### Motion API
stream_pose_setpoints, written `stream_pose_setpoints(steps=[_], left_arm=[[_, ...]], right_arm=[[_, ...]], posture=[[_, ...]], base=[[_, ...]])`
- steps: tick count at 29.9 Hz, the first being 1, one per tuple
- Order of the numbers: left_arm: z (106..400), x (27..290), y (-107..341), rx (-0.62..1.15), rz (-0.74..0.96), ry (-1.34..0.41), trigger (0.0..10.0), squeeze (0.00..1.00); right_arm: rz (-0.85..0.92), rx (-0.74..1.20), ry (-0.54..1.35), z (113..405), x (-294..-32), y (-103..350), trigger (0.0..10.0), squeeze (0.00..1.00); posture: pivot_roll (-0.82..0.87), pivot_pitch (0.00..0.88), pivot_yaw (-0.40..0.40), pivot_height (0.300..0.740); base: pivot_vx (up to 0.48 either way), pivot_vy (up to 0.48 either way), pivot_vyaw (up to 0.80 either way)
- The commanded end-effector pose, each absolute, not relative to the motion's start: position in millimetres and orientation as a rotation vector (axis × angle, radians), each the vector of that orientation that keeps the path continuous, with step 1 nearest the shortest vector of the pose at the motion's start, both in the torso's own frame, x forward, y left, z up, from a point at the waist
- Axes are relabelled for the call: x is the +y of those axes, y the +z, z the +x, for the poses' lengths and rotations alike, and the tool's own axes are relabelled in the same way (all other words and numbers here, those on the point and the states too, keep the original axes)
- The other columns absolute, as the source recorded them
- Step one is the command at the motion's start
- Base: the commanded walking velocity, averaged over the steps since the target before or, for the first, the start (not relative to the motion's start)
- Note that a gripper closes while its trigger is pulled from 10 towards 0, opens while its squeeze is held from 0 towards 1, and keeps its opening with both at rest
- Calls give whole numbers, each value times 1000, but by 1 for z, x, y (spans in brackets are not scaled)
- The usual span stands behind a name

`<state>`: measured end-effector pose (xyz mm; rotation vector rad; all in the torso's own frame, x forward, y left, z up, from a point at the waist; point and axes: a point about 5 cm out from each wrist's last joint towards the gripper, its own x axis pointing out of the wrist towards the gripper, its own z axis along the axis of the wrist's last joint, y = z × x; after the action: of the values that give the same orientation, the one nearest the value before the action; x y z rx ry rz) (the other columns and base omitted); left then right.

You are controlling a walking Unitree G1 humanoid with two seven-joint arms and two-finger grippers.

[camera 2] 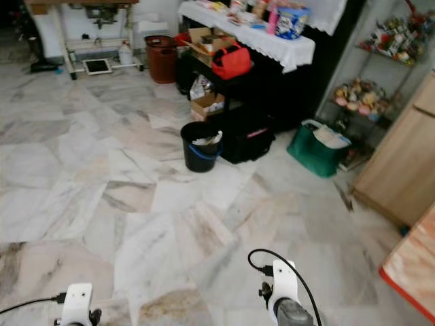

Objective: Setting the table

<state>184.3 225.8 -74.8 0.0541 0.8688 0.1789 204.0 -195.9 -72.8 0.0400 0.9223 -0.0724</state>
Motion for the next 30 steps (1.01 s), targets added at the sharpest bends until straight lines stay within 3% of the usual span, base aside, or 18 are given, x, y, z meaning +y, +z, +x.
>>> stream_pose_setpoints(steps=[1, 30], left_arm=[[181, 224, -77, 885, 44, 185, 10000, 0], [182, 228, -76, 881, 43, 189, 10000, 0]], right_arm=[[34, 914, -66, 208, -194, -71, 10000, 0], [34, 929, -64, 202, -190, -75, 10000, 0]], posture=[[53, 0, -72, 732], [57, 0, -62, 732]], base=[[0, 0, -625], [0, 0, -625]])
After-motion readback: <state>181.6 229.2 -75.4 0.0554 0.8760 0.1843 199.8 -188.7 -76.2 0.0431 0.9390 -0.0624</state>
